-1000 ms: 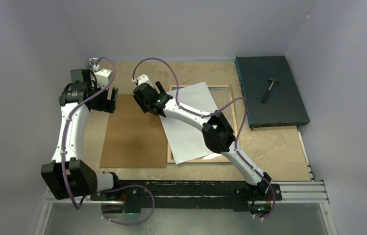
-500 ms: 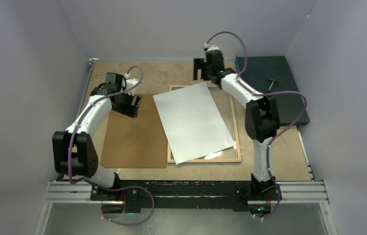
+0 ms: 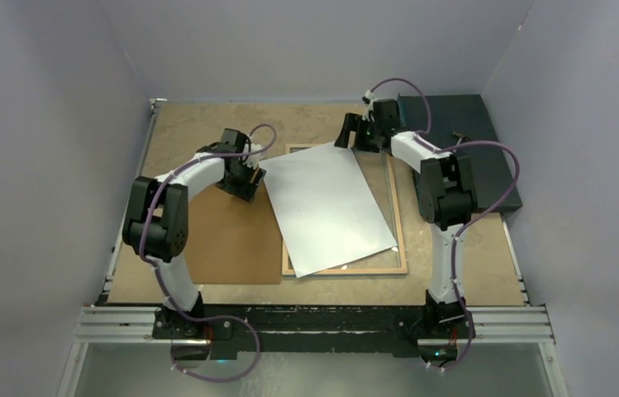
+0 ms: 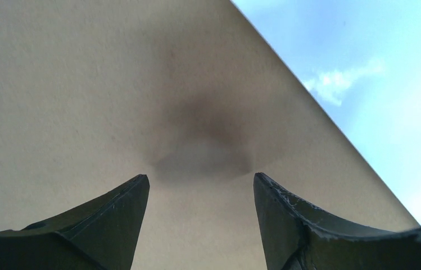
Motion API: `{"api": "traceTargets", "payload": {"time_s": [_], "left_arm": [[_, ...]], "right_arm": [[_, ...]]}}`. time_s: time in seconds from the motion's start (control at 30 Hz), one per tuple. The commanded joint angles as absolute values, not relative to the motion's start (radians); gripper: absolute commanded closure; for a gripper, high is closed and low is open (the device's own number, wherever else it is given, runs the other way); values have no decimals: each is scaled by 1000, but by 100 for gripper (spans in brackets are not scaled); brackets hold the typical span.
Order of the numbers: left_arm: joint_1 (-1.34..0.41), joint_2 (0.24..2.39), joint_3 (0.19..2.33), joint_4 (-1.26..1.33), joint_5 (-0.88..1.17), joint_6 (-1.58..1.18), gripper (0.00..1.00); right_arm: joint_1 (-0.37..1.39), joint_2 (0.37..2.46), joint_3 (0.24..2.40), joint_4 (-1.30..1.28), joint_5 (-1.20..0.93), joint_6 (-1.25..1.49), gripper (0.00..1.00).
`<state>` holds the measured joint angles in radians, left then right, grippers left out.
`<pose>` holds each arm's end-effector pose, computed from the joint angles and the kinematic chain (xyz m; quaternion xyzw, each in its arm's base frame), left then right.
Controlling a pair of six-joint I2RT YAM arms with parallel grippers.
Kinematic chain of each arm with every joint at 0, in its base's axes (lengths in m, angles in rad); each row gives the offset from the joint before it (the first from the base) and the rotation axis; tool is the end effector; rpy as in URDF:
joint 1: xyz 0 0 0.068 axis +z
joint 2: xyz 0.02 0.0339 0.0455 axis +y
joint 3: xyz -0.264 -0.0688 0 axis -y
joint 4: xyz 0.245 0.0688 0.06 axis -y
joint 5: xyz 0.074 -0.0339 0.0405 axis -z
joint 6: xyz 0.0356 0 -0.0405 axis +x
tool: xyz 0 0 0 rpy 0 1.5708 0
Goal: Put the photo into the frame
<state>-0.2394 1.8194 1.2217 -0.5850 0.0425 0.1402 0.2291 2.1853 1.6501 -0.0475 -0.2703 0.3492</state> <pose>0.3520 -0.0875 0.1797 0.1891 0.9626 -0.0304 0.1915 0.4887 0.1237 0.1963 -0.0114 0.8747 0.2477 0.4165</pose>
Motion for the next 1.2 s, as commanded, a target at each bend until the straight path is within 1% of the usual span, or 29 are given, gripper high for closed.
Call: {"api": "traceTargets", "payload": {"time_s": [0.0, 0.37, 0.6, 0.93, 1.17], "left_arm": [[-263, 1867, 1301, -521, 18, 116, 34], [-295, 1975, 1382, -508, 17, 106, 35], [-315, 2017, 1423, -514, 8, 104, 35], [-326, 2023, 1435, -522, 2, 104, 35], [-327, 2025, 1437, -517, 2, 110, 36]], "right_arm": [[219, 2191, 1675, -5, -370, 359, 12], [192, 2210, 1637, 37, -473, 363, 15], [168, 2215, 1594, 80, -582, 400, 18], [152, 2197, 1562, 106, -686, 429, 26], [150, 2109, 1441, 172, -728, 481, 33]]}}
